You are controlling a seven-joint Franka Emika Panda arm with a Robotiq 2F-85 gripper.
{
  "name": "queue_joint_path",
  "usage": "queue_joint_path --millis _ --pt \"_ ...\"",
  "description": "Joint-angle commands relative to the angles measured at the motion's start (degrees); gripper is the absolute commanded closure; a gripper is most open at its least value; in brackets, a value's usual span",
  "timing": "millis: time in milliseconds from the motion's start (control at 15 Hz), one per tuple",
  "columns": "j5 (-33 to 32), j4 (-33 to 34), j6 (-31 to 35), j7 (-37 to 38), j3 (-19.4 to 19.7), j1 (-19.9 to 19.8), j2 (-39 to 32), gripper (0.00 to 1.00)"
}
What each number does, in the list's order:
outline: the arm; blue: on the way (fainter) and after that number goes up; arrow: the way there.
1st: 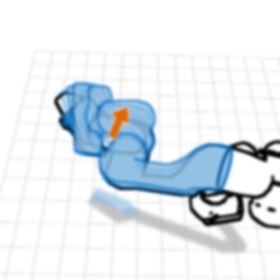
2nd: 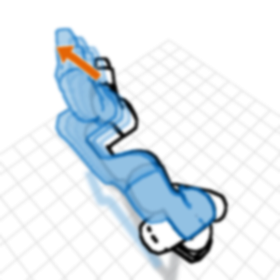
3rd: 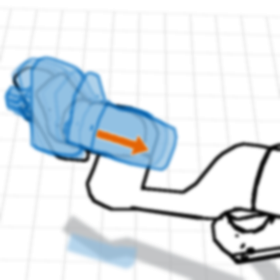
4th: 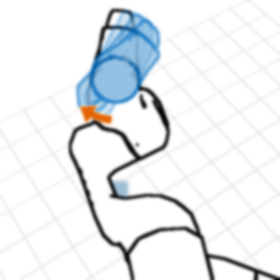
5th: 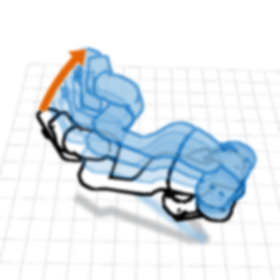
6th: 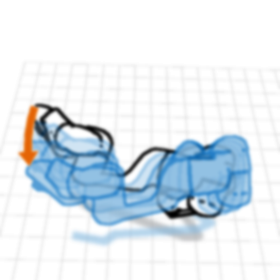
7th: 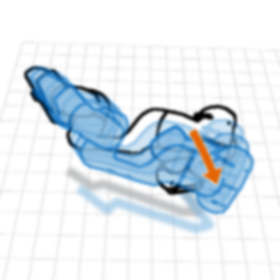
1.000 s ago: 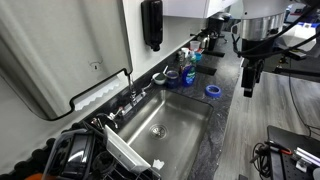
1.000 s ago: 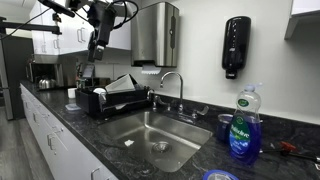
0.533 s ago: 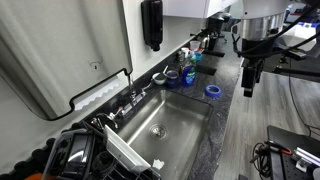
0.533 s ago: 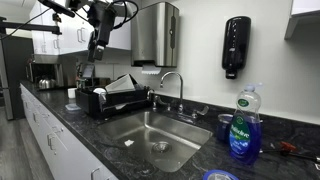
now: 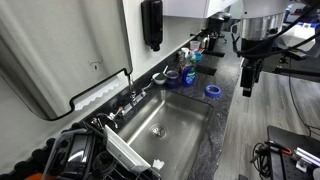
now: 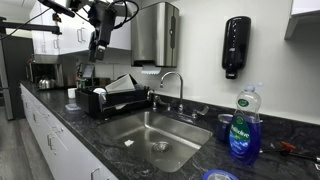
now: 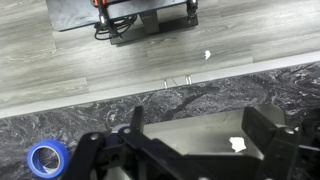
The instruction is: Pick up the cup and put it in the sink
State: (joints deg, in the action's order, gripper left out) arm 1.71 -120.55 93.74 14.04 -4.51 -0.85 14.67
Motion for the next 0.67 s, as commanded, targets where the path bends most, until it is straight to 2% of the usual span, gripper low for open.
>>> queue_joint_path --millis 0,600 --pt "-1.0 0.6 4.4 0.6 0.4 0.3 -2.0 0.0" --pt "-4.2 1.7 15.9 -3.0 2.2 -0.1 -9.7 0.0"
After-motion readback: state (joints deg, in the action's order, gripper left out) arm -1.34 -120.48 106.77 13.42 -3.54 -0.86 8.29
